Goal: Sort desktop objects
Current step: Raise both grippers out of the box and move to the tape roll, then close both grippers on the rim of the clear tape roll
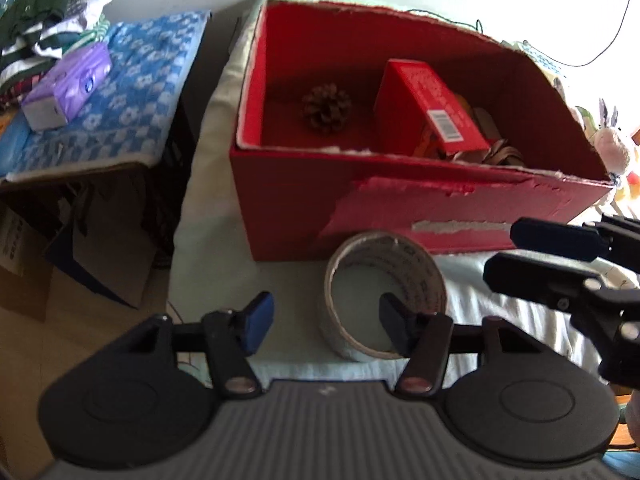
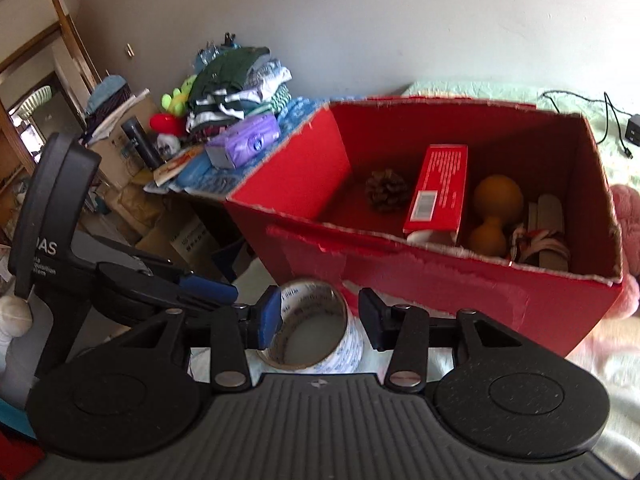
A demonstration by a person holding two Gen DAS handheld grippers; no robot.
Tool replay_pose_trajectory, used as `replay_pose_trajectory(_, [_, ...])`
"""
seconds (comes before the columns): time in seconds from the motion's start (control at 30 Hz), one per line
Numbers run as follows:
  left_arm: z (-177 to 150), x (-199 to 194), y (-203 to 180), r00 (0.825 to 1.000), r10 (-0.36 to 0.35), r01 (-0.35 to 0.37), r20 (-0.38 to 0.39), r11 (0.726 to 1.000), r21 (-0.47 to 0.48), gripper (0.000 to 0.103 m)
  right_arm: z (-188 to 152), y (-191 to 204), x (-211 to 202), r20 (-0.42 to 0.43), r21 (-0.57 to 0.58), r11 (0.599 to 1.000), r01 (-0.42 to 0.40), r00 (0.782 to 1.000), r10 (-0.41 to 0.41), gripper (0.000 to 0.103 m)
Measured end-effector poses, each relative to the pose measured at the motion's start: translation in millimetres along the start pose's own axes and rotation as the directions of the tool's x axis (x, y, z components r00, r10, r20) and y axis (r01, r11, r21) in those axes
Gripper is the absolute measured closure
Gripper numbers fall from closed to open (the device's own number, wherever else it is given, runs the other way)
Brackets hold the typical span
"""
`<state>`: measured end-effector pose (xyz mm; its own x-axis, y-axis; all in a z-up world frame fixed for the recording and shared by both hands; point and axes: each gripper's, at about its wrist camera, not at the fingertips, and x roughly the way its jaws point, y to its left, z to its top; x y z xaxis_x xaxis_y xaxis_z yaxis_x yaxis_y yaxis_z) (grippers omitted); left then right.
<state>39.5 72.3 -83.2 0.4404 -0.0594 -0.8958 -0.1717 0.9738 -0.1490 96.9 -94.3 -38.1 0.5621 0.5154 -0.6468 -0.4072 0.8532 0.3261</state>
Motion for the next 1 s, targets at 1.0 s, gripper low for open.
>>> replay_pose_trajectory(1.0, [6, 32, -46, 0.985, -0.021, 0.048, -0.169, 0.987, 0.156, 0.084, -13, -37, 35, -0.244, 0.236, 0.968, 0.088, 0.969, -0.029, 0.081])
